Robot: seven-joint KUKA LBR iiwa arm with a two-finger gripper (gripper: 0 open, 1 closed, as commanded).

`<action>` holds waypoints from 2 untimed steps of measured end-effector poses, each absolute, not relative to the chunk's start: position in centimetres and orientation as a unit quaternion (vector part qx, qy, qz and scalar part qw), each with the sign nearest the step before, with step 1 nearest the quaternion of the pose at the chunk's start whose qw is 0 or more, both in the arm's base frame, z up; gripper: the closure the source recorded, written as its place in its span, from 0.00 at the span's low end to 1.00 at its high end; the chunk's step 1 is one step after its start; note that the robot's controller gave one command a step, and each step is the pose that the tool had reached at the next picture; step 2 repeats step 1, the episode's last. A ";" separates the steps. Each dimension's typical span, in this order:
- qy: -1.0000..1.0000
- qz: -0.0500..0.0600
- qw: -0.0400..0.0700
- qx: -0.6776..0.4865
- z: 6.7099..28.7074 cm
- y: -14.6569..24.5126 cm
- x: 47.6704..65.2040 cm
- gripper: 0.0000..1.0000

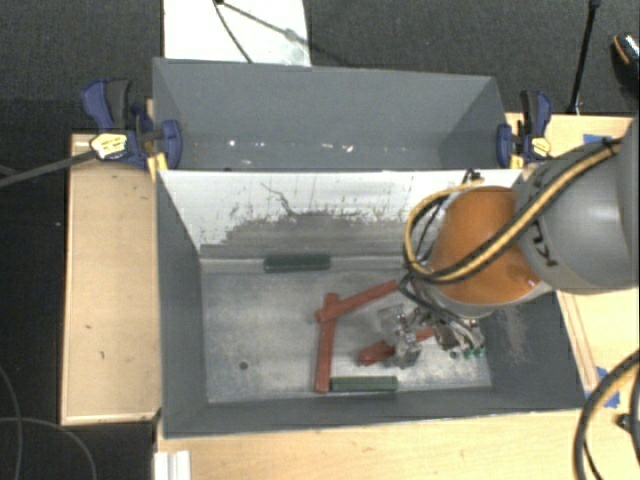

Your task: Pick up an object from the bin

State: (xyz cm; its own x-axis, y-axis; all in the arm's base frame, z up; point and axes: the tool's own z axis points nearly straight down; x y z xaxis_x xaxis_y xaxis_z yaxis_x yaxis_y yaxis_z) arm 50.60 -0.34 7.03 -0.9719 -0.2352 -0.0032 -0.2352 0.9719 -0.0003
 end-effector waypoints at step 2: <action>0.927 -0.001 0.004 -0.374 28.7 -0.1 50.8 1.00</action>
Offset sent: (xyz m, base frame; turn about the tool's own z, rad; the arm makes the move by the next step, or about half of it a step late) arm -0.0001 0.0018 0.2140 -0.5307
